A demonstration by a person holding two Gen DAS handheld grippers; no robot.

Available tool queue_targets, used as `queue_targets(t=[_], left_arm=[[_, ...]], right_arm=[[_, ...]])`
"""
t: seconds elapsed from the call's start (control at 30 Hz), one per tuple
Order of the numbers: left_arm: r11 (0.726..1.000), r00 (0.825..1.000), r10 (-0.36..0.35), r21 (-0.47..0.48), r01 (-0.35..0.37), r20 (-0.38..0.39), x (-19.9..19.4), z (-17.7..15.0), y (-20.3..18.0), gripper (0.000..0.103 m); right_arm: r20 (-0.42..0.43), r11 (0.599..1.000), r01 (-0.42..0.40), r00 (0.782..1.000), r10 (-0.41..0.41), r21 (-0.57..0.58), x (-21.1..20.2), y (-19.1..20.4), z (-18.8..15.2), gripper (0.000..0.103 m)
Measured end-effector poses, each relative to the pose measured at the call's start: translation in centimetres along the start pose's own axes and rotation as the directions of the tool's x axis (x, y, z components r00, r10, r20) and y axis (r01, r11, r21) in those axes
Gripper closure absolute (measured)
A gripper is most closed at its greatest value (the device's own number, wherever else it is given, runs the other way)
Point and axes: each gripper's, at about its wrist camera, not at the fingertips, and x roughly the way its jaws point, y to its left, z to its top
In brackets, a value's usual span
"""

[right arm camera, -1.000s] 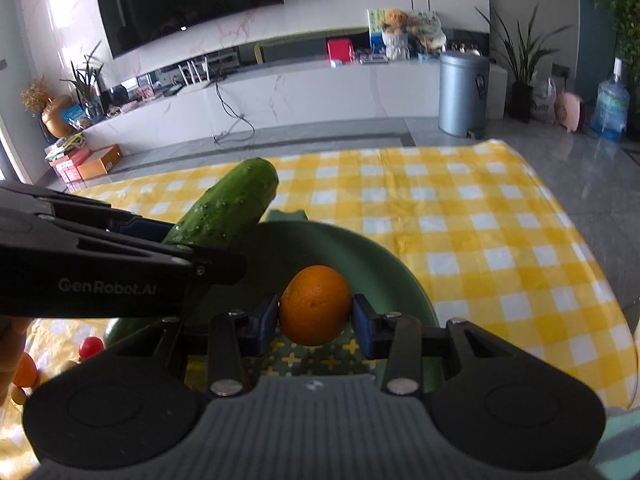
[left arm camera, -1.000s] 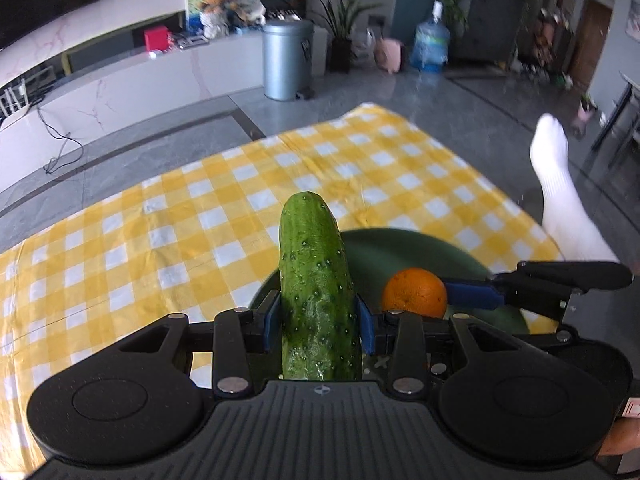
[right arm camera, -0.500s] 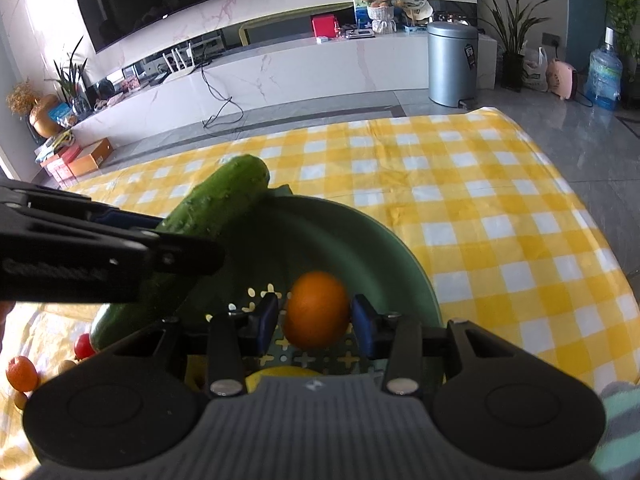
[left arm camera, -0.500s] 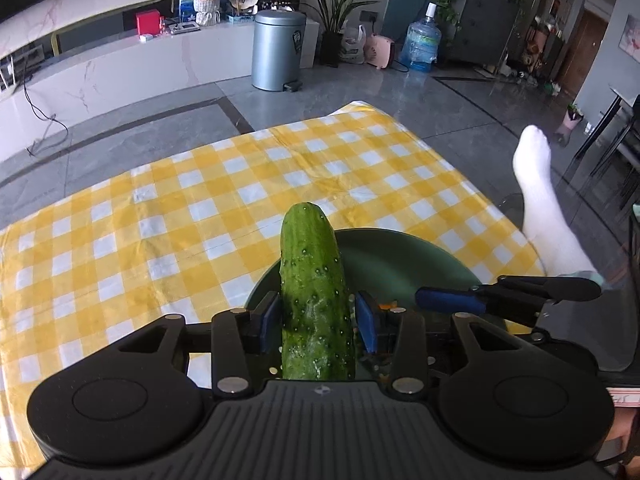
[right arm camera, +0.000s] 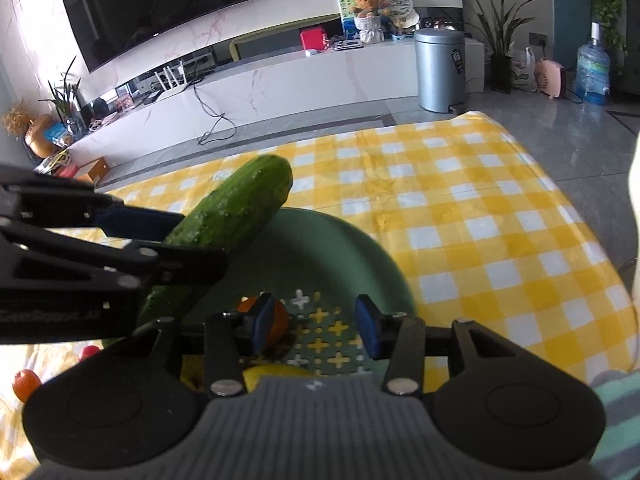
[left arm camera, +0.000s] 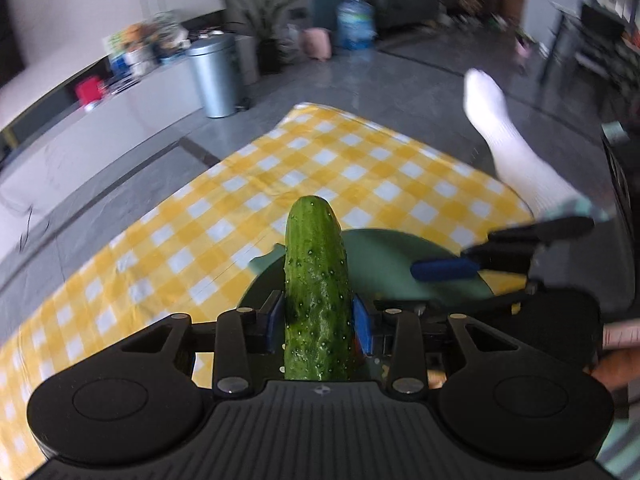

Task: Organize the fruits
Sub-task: 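Open the left tool to drop the cucumber into the colander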

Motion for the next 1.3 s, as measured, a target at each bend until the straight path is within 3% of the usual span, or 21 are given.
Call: queue_targets(t=[0.17, 0.3, 0.5, 0.63, 0.83, 1.07, 1.23, 1.3], left_arm=[[0.998, 0.991, -0.018, 0.052, 0.025, -0.130, 0.9, 0.8, -0.2, 0.062], [0.997, 0.982, -0.001, 0.071, 0.015, -0.188, 2.2, 0.8, -0.4, 0.062], [1.000, 0.966, -0.006, -0.019, 0.001, -0.258, 3.7, 0.5, 0.7, 0.062], [0.999, 0.969, 0.013, -0.025, -0.020, -0.247, 3.7, 0.1, 0.7, 0.063], [0.989, 0.982, -0.021, -0.148, -0.007, -0.188, 2.0, -0.1, 1.8, 0.061], [0.974, 0.999, 0.004, -0.228, -0.011, -0.032, -3.4, -1.8, 0.8, 0.057], [0.926, 0.998, 0.066, -0.371, -0.065, -0.008, -6.7, -4.3, 1.0, 0.056], [0.895, 0.998, 0.067, -0.442, -0.062, -0.004, -7.7, -5.8, 1.5, 0.055]], right_arm=[[0.026, 0.998, -0.020, 0.999, 0.018, 0.060, -0.9, -1.2, 0.0, 0.060], [0.019, 0.996, -0.038, 0.999, 0.037, 0.075, -0.9, -1.1, -0.2, 0.061], [0.011, 0.992, -0.051, 0.999, 0.050, 0.114, -1.0, -1.7, -0.5, 0.061], [0.004, 0.994, -0.047, 0.999, 0.046, 0.102, -0.9, -1.4, -0.5, 0.061], [0.010, 0.992, -0.065, 0.998, 0.064, 0.107, -1.3, -1.4, -0.8, 0.059], [0.048, 0.988, -0.129, 0.991, 0.125, 0.091, -3.3, -0.9, -1.6, 0.054], [0.058, 0.994, -0.109, 0.992, 0.110, -0.023, -5.4, 0.5, -2.9, 0.052], [0.053, 0.994, -0.084, 0.995, 0.088, -0.072, -5.8, 1.0, -3.3, 0.042]])
